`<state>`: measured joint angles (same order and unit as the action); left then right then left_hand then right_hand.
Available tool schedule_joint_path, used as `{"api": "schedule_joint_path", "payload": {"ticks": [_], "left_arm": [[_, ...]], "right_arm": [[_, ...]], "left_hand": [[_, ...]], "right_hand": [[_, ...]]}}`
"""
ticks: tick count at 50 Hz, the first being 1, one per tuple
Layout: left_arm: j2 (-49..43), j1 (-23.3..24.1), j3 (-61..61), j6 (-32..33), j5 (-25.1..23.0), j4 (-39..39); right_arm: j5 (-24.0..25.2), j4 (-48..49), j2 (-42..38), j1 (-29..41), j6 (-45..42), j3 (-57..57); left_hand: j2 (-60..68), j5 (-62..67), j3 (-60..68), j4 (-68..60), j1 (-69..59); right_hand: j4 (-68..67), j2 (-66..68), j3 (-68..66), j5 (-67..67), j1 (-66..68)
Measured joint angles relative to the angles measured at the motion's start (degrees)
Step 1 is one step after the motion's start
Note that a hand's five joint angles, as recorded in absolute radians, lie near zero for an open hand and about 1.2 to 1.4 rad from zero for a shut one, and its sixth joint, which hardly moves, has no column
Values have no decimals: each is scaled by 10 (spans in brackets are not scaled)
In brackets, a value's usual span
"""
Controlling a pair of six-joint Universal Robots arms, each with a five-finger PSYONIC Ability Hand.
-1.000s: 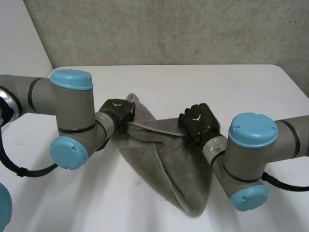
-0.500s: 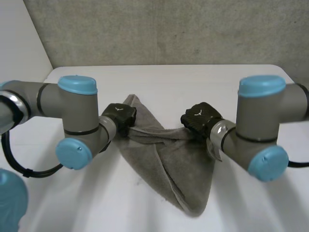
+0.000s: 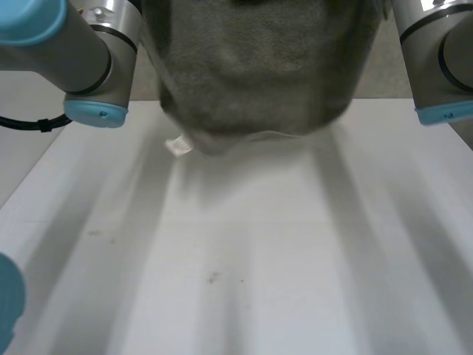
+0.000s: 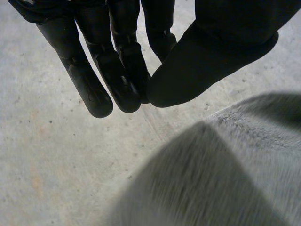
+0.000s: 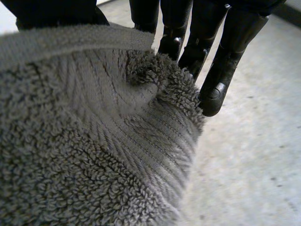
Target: Fold the towel.
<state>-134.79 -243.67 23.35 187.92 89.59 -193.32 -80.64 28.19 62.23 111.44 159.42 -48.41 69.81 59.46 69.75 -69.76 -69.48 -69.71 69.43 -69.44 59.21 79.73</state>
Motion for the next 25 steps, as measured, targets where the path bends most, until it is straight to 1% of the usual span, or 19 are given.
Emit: {"api": "schedule_joint_path", "payload": {"ticks": [2,4,5,6,8,9,12,13,16,18,20,21,22,23,24,25], "left_arm": [[29,-4,55,-27,0,16],[41,-5,87,-35,-1,31],[57,-6,135,-40,-2,56],[63,-7,155,-42,-2,67],[74,-7,198,-44,-3,88],[89,-8,260,-44,-4,114],[108,-6,344,-40,-6,139],[118,-4,397,-36,-7,148],[135,1,494,-26,-8,151],[138,2,514,-24,-8,148],[145,8,561,-18,-8,136],[146,10,583,-15,-8,122],[147,11,588,-15,-8,116],[147,12,598,-15,-7,103],[148,12,602,-15,-7,92],[147,12,604,-15,-7,86]], "right_arm": [[22,-30,12,1,7,-30],[34,-57,12,2,7,-40],[39,-70,11,3,7,-43],[51,-108,6,4,6,-50],[60,-144,-1,4,4,-55],[68,-190,-11,5,2,-60],[75,-245,-23,5,-3,-67],[79,-289,-34,5,-10,-77],[81,-351,-46,5,-29,-99],[81,-361,-48,5,-34,-106],[81,-386,-50,5,-53,-130],[81,-396,-48,5,-65,-151],[80,-398,-46,5,-68,-158],[80,-399,-41,5,-74,-172],[80,-399,-35,5,-78,-183],[80,-398,-32,5,-80,-189]], "left_hand": [[0,0,0,0,0],[0,0,0,0,0],[0,0,0,0,0],[0,0,0,0,0],[0,0,0,0,0],[0,0,0,0,0],[0,0,0,0,0],[0,0,0,0,0],[0,0,0,0,0],[0,0,0,0,0],[0,0,0,0,0],[-100,-88,-99,94,97],[-122,-109,-121,114,120],[-177,-162,-165,166,173],[-243,-239,-242,243,247],[-283,-275,-281,278,279]], "right_hand": [[0,0,0,0,0],[0,0,0,0,0],[0,0,0,0,0],[0,0,0,1,0],[0,0,0,1,0],[0,0,0,1,0],[0,0,0,1,0],[0,0,0,1,0],[0,0,0,1,0],[0,0,0,1,0],[0,0,0,1,0],[0,0,0,1,0],[0,0,0,1,0],[0,0,0,1,0],[0,0,0,1,0],[0,0,0,1,0]]}}
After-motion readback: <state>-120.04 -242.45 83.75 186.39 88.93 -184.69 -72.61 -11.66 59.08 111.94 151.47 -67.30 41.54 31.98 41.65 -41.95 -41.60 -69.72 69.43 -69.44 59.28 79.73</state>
